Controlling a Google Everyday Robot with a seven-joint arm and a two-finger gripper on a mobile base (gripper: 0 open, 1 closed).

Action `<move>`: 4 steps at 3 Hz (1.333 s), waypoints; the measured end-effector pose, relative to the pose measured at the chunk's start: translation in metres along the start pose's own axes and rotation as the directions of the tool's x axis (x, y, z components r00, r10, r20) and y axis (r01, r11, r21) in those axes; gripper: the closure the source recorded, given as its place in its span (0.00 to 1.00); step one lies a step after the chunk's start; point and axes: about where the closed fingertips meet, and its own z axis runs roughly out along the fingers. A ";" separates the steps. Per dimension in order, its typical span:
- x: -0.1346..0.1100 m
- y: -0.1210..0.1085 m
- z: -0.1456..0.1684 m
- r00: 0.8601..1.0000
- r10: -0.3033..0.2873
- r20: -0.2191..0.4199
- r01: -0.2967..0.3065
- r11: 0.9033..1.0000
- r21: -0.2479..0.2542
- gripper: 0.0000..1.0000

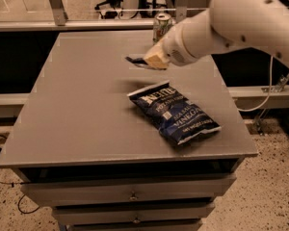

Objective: Move rxbar blueberry near blue chip bag

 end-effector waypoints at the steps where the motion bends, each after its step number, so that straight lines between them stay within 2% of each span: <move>1: 0.072 -0.006 -0.049 0.991 0.123 -0.061 -0.116 0.988 0.100 0.97; 2: 0.112 -0.012 -0.070 0.978 0.193 -0.084 -0.180 0.974 0.137 0.68; 3: 0.117 -0.017 -0.063 0.977 0.192 -0.090 -0.182 0.978 0.105 0.36; 4: 0.111 -0.020 -0.059 0.980 0.179 -0.089 -0.172 0.982 0.083 0.12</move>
Offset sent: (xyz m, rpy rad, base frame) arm -0.0561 -0.1593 -0.0531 0.0126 0.1047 -0.3123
